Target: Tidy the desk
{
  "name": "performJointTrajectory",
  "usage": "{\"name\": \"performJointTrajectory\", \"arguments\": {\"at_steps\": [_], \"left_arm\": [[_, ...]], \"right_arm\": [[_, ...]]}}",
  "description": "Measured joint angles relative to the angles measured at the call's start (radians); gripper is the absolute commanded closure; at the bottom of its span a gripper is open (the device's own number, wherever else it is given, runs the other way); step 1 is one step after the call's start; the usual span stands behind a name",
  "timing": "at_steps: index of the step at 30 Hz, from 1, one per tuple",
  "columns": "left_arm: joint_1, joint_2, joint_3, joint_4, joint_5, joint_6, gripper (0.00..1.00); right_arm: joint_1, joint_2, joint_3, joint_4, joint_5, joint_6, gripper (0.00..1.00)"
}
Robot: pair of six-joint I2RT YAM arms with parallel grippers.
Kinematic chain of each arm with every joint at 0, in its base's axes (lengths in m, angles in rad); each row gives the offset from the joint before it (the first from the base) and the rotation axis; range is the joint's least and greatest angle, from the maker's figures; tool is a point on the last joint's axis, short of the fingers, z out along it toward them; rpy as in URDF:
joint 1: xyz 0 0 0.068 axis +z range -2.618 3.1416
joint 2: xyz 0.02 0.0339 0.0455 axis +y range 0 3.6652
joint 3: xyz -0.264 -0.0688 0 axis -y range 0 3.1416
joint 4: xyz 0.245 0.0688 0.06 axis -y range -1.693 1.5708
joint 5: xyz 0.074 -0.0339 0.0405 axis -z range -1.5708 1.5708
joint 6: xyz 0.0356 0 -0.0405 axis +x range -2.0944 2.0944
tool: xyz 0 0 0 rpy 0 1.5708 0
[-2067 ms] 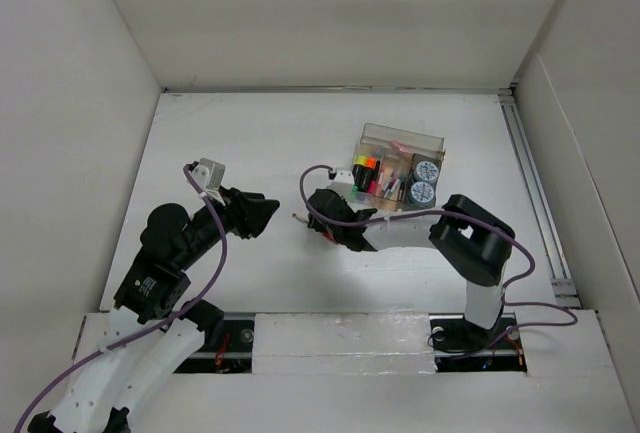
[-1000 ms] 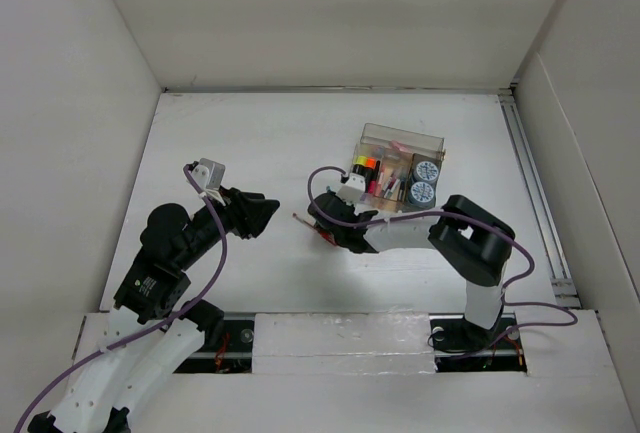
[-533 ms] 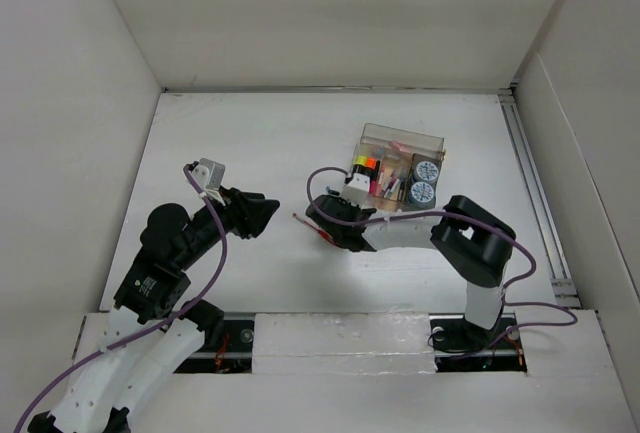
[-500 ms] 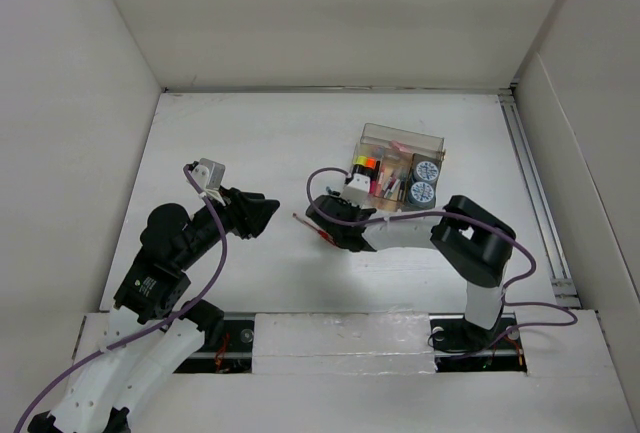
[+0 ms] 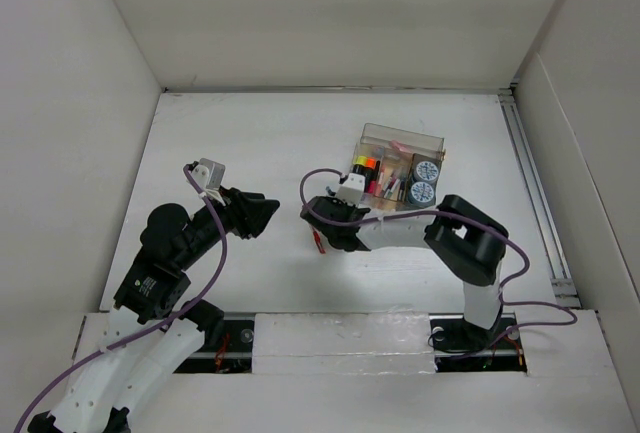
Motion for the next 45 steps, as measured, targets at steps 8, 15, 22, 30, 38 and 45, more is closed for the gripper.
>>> {"name": "performJointTrajectory", "arguments": {"at_steps": [8,15,22,30,38,45], "left_arm": [[0.000,0.000,0.000,0.000,0.000,0.000,0.58],[0.000,0.000,0.000,0.000,0.000,0.000,0.58],[0.000,-0.002,0.000,0.000,0.000,0.000,0.58],[0.000,-0.002,0.000,0.000,0.000,0.000,0.58],[0.000,-0.003,0.000,0.000,0.001,0.000,0.58],[0.000,-0.003,0.000,0.000,0.000,0.000,0.58]], "right_arm": [[0.003,-0.029,-0.036,0.019,0.010,-0.006,0.95],[0.017,-0.279,-0.202,0.032,-0.022,-0.027,0.96],[-0.081,-0.511,-0.249,0.135,-0.112,-0.052,0.96],[-0.424,-0.567,-0.279,0.201,-0.271,-0.086,0.96],[-0.685,-0.501,-0.261,0.258,-0.436,-0.132,0.93],[-0.710,-0.377,-0.222,0.261,-0.523,-0.153,0.88]]}}
